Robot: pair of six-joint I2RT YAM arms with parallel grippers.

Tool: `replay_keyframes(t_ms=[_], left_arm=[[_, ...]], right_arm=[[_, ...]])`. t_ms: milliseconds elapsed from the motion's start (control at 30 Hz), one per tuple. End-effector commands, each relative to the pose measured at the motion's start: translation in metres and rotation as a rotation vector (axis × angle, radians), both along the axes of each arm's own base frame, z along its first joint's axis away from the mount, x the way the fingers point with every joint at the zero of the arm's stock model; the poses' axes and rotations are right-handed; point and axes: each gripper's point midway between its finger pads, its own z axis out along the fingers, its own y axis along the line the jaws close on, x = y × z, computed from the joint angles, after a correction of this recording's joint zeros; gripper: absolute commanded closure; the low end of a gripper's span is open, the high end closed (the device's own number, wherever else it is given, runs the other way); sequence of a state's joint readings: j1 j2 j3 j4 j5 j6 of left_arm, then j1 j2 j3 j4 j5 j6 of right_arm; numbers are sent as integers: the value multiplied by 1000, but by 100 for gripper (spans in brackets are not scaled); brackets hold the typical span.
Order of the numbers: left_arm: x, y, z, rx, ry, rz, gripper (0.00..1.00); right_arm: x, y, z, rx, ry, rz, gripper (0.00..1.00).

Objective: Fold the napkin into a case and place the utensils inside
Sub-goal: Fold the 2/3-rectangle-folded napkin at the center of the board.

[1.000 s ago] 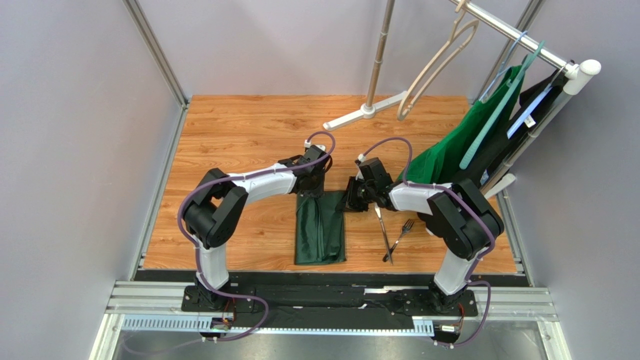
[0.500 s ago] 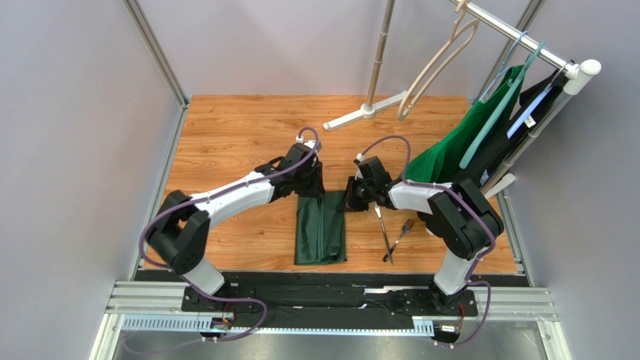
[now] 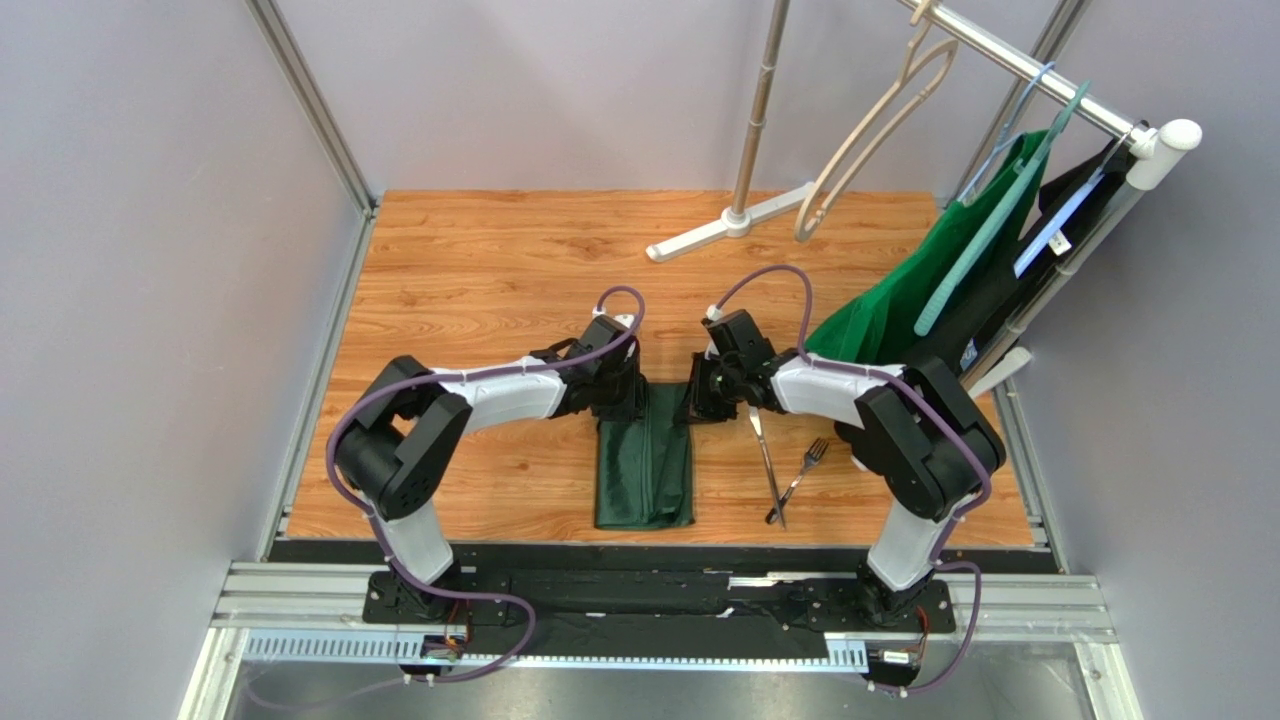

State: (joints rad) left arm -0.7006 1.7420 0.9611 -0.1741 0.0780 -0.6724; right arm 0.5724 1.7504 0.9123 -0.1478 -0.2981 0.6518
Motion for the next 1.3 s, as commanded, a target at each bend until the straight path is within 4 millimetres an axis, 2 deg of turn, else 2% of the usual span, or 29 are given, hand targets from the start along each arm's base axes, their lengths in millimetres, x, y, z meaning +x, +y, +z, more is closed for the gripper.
replay_keyframes(t_ms=[0,233,400,533,700,833,1000,1100,1267], left_arm=[[9,-3,-10,-22,-29,30,96],[0,-2,-26,-41,-2,35,97],[-1,0,-16,-48,-26,21,97],[-3,-1,-8,-62,-34,17,97],[-5,-3,8,-92,-39,13,96],[-3,-6,37,-117,-69,3,95],[-12,3,51,-106,-59,7,94],[-20,15,49,-76,-45,30,95],[-33,27,26,-48,-28,31,96]], right_arm=[[2,13,26,-2,-60,26,100],[2,43,67,114,-69,11,100],[12,25,73,-1,-117,-22,100],[12,28,81,17,-129,-7,100],[12,27,74,-3,-120,1,100],[12,27,68,-16,-112,11,100],[12,27,66,-25,-110,21,100],[12,28,64,-26,-105,26,100],[11,28,63,-28,-97,27,100]])
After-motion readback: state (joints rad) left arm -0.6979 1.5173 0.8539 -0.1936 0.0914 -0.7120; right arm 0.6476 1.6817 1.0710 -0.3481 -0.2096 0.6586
